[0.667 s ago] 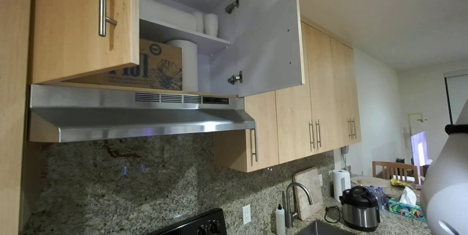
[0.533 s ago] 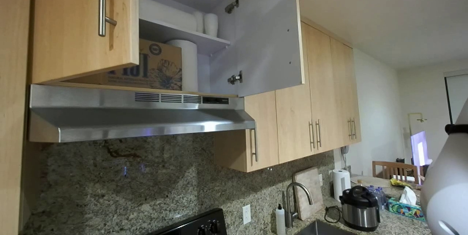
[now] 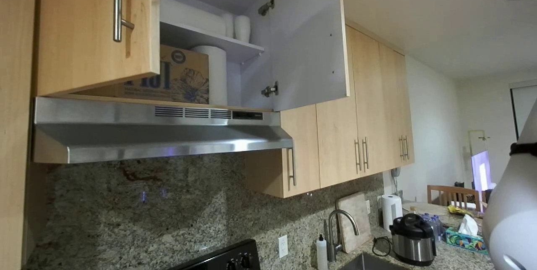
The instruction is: Open the left upper cabinet door.
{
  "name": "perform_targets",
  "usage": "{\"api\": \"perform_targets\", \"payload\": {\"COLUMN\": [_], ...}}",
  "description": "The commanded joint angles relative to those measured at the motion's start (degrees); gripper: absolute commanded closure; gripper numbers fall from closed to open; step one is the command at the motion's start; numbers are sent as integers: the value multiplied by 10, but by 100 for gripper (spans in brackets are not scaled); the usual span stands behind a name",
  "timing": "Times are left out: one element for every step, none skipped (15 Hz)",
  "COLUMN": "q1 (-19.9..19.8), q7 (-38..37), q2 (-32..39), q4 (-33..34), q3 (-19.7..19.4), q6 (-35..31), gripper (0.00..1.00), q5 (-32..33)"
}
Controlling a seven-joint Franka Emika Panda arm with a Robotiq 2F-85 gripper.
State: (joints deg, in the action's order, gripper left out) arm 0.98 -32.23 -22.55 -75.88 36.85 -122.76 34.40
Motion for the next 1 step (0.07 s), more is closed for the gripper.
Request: {"api": "perform_targets", "payload": {"q1": [-12], "q7": [3], "q2": [1], "q4": [5], "q3": [8], "q6": [1], "gripper": [0], "q5": [-5]}}
